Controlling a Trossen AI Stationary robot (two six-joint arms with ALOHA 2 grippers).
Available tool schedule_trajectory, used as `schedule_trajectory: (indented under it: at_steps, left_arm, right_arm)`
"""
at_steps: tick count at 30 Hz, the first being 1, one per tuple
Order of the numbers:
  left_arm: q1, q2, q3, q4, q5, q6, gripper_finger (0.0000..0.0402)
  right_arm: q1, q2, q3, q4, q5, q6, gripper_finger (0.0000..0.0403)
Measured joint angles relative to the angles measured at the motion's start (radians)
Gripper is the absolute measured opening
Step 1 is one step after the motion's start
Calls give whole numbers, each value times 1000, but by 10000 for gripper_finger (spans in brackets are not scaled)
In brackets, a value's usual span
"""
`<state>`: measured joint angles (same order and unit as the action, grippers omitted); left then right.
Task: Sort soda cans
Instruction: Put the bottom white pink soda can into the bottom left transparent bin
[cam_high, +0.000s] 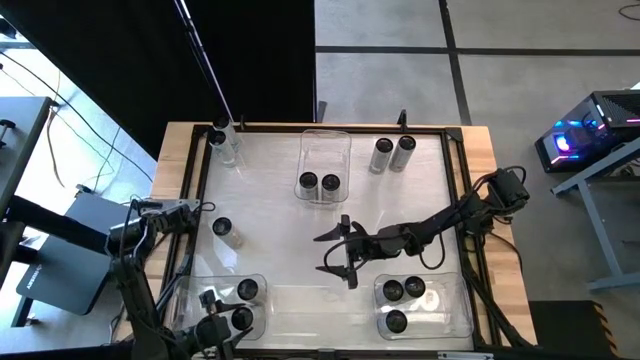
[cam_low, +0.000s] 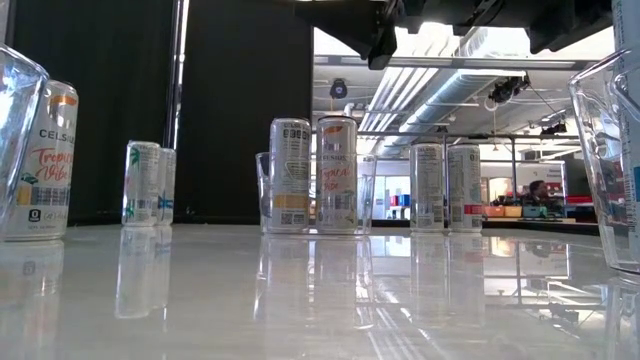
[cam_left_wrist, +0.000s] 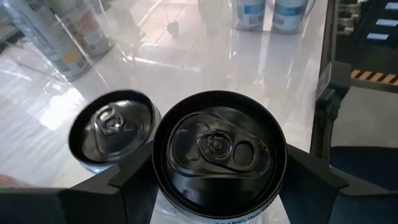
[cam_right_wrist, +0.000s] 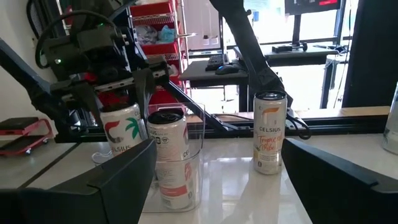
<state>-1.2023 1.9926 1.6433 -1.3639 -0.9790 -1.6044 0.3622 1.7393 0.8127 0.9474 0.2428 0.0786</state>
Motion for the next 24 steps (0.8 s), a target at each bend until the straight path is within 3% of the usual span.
schedule_trajectory:
  at_steps: [13,24]
  left_arm:
    - [30,0,-59,62,28,-1,263]
    - [32,-4,-53,40,47,-7,330]
  right_arm:
    - [0,0,0,0,0,0,342]
    - [0,0,0,0,-3,11,342]
